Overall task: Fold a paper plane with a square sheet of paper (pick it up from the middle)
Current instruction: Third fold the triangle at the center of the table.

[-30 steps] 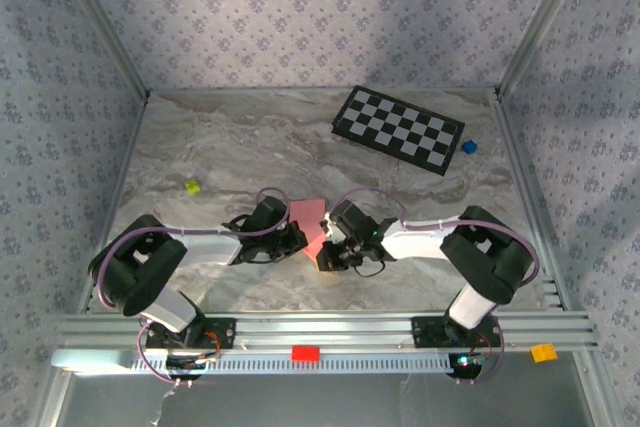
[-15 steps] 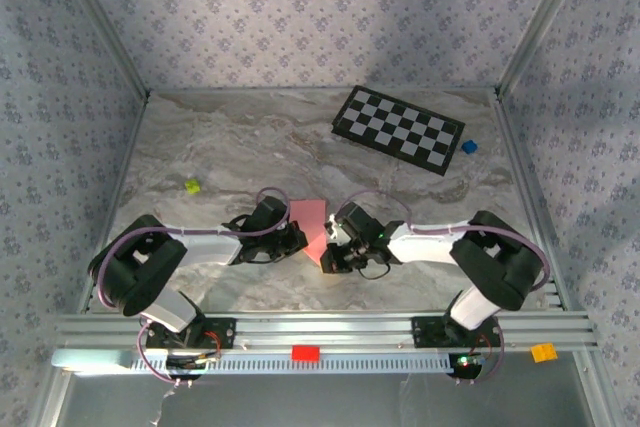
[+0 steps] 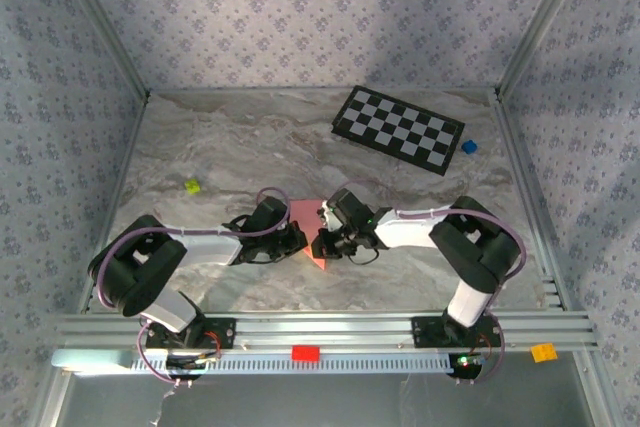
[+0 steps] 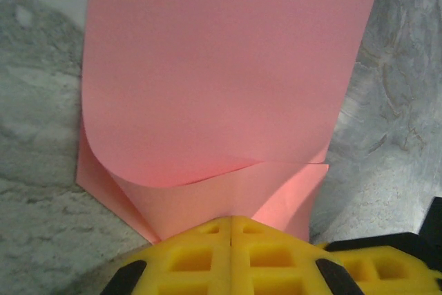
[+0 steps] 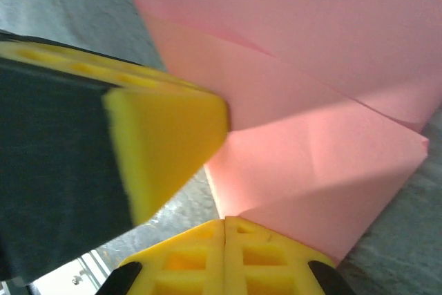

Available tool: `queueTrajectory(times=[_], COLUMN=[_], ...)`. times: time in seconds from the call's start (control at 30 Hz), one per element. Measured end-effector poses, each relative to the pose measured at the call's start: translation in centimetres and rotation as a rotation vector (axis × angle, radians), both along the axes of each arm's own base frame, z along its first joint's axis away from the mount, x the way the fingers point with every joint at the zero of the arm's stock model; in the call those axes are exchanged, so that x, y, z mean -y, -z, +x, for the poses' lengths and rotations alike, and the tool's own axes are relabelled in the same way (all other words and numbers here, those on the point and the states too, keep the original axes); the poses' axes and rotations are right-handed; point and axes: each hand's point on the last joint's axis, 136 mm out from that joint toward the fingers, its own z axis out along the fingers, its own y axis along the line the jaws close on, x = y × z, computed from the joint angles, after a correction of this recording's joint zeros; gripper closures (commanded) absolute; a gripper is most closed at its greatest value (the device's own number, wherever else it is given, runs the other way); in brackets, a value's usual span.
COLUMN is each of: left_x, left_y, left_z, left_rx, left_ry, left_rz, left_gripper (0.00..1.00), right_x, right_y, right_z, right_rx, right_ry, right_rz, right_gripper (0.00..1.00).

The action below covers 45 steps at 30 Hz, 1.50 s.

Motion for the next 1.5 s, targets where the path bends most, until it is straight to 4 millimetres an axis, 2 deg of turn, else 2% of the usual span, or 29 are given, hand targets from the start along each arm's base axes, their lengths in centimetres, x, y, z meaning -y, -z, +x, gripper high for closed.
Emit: queueTrajectory(times=[0.2,0.37,0.43,0.63,0.8,1.17,1.5], left_x=[-0.1,0.7,0.7,0.1,-0.1,-0.9,-3.4], left_y=[-0.7,-3.7,-4.1,-2.2,-0.2,0.0,0.0], left_z=[-0.1,0.7,0.7,-0.8,-0.9,-0.2,1.4], left_rx=[0.005,0.061,0.068,0.03,0.015,0.03,0.03], left_ry=[0.027,0.041,0.038,0.048,0.043,0.014,-0.036], left_rz=[0.024,-0.008,-0.018,0.017,0.06,0.062,0.018], left_gripper=[1.0,1.0,1.0,1.0,1.0,1.0,1.0], right_x=[0.3,0.3,0.2,0.2,0.3,0.1,0.0], right_y=[0.5,0.4,0.4,0.4,0.5,0.4,0.4], right_z=[-0.1,-0.1,0.0,0.0,-0.1,0.0,0.2], right_rx=[-0.006,-0.013,-0.016,-0.023,-0.021,-0.001,0.017], right_ry=[0.013,0.021,0.025,0.034,0.035,0.039,0.042], right_rz=[0.002,0.009,0.011,0.011,0.014,0.035,0.039], right_gripper=[0.99,1.0,1.0,1.0,1.0,1.0,1.0])
